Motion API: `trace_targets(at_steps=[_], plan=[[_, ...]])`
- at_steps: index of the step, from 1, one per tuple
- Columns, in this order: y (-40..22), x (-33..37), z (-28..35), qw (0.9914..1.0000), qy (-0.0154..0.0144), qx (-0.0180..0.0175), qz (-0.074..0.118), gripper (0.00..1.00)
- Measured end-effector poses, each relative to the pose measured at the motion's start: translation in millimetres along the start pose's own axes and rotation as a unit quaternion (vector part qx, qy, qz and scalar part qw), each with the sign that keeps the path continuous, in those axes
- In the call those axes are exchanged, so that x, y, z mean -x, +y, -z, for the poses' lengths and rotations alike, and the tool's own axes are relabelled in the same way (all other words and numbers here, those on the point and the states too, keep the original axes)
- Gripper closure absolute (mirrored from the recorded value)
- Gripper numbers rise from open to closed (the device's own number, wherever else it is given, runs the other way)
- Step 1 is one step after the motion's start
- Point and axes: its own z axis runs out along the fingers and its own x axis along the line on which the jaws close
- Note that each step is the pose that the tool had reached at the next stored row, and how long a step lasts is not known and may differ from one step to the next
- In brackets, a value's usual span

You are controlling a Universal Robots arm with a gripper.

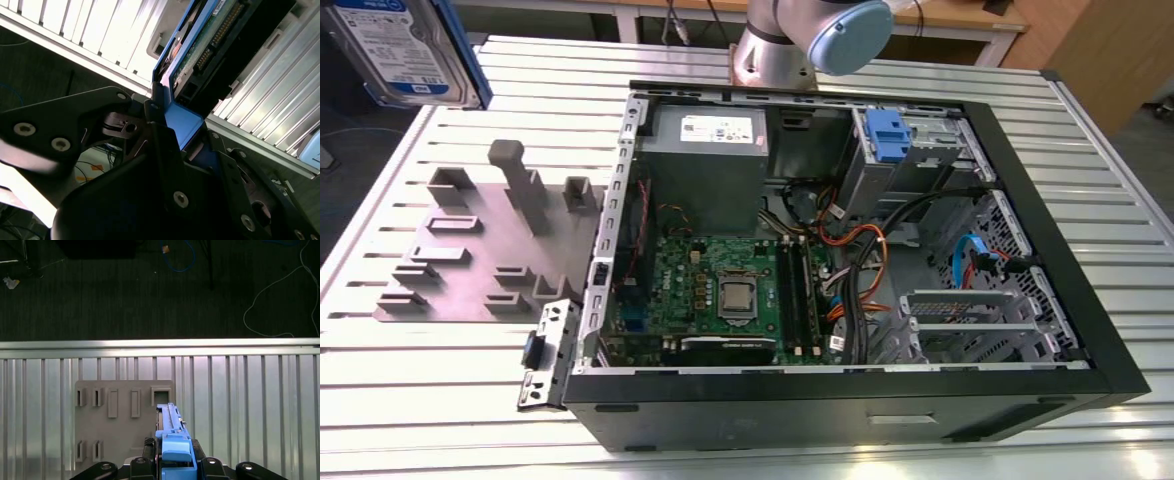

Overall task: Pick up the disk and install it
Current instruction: 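Pick up the disk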

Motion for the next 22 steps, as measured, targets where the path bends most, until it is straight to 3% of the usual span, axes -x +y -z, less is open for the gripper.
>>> trace_targets(at_steps=[22], plan=[[0.1,0.3,7.7,1.00000,0.0000,0.0001,0.000,0.63]])
